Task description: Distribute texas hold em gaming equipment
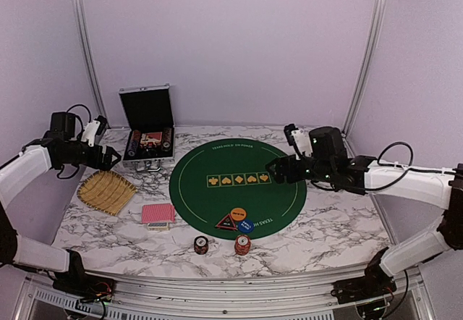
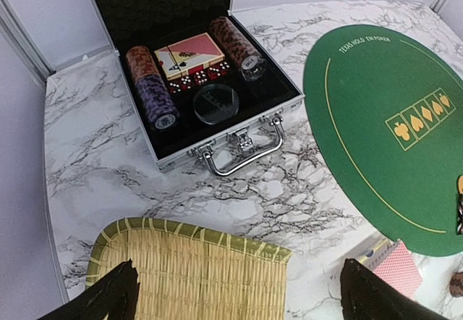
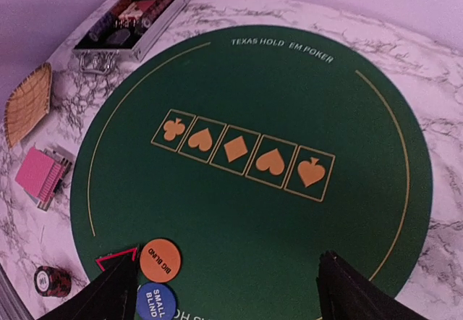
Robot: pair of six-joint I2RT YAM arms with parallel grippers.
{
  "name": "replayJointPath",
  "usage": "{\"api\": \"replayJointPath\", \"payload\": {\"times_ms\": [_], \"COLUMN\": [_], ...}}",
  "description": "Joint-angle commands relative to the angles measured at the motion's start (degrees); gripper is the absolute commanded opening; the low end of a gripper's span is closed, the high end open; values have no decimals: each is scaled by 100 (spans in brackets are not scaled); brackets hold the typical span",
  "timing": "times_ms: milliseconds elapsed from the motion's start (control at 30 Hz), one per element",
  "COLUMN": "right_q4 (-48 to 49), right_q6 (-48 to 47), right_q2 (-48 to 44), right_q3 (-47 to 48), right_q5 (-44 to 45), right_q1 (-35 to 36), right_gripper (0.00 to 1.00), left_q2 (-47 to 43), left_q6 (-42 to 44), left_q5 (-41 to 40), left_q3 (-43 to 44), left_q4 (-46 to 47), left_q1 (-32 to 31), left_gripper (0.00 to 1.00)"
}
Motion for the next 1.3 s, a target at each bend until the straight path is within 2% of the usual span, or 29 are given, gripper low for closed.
{"api": "replayJointPath", "payload": {"times_ms": [0, 267, 500, 800, 1267], "right_q4": [-1034, -2108, -2831, -3391, -3489], "right_q6": [-216, -444, -356, -314, -295], "right_q2": [839, 2363, 3146, 3628, 3880], "right_q3": [650, 2112, 3016, 3372, 3356], "right_q5": [165, 25, -203, -62, -62], "right_q1": [821, 1593, 1945, 2253, 2335], "right_gripper": [81, 65, 64, 62, 48], "left_q2": [-89, 48, 111, 145, 144], "left_q6": [421, 371, 350, 338, 303], "left_q5": [254, 269, 334, 361, 507], "left_q3": [227, 499, 759, 928, 1124], "left_q4": [-872, -941, -960, -956, -973], "left_q1": [-24, -81, -141, -151, -147], "left_gripper": [99, 99, 99, 99, 99]}}
